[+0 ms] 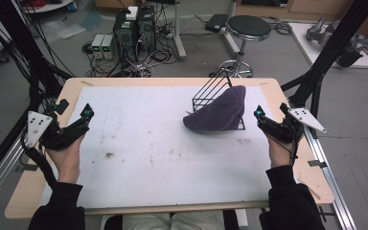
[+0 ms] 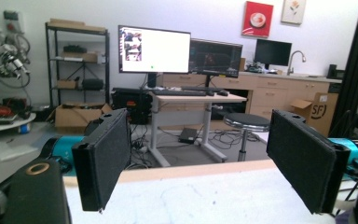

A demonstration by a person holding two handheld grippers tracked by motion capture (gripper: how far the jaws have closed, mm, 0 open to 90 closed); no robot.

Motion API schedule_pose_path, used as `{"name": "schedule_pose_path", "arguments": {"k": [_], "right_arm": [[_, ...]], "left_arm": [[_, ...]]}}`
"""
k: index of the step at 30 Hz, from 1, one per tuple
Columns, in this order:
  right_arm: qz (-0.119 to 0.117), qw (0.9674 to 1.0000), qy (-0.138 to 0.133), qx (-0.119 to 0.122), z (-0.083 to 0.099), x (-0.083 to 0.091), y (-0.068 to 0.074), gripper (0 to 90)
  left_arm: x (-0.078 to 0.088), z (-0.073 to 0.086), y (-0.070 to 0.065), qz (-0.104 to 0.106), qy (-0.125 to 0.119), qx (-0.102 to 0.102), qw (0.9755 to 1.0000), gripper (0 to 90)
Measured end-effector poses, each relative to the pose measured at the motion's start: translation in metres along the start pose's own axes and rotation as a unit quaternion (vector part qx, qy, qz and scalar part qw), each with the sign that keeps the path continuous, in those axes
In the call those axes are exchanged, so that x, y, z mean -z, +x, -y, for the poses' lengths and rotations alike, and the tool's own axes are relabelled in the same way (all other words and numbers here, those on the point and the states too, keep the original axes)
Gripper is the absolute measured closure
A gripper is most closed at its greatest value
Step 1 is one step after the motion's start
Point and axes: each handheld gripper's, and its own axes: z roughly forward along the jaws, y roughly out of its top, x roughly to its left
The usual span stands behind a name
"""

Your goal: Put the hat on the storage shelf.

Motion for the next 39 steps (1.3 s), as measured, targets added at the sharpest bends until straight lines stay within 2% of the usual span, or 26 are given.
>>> {"name": "schedule_pose_path", "arguments": {"k": [7, 9, 14, 25, 28, 30, 34, 39], "right_arm": [[0.011, 0.9999, 0.0, 0.002, 0.011, 0.007, -0.003, 10.8], [0.015, 0.9999, 0.003, 0.001, 0.015, 0.008, -0.004, 10.7], [0.019, 0.9998, 0.008, 0.002, 0.026, 0.012, -0.007, 10.8], [0.023, 0.9996, 0.017, -0.004, 0.054, 0.018, -0.012, 10.7], [0.024, 0.9997, 0.012, 0.002, 0.059, 0.019, -0.013, 10.7], [0.024, 0.9997, 0.006, -0.003, 0.062, 0.021, -0.013, 10.8], [0.033, 0.9993, -0.011, 0.012, 0.066, 0.026, -0.011, 10.7], [0.035, 0.9989, -0.008, 0.03, 0.079, 0.027, -0.003, 10.8]], "left_arm": [[0.014, 0.019, 0.005, -0.016, 0.011, -0.003, 0.9998, 21.6], [0.016, 0.025, 0.006, -0.014, 0.012, 0.002, 0.9998, 21.7], [0.02, 0.038, 0.006, -0.017, 0.022, -0.004, 0.9996, 21.7], [0.027, 0.052, 0.001, -0.026, 0.035, -0.02, 0.9988, 21.9], [0.029, 0.056, 0.001, -0.032, 0.037, -0.022, 0.9986, 21.8], [0.031, 0.059, 0.0, -0.035, 0.041, -0.028, 0.9981, 21.9], [0.034, 0.065, 0.0, -0.042, 0.041, -0.032, 0.9978, 21.9], [0.036, 0.071, 0.001, -0.051, 0.045, -0.031, 0.9972, 21.9]]}}
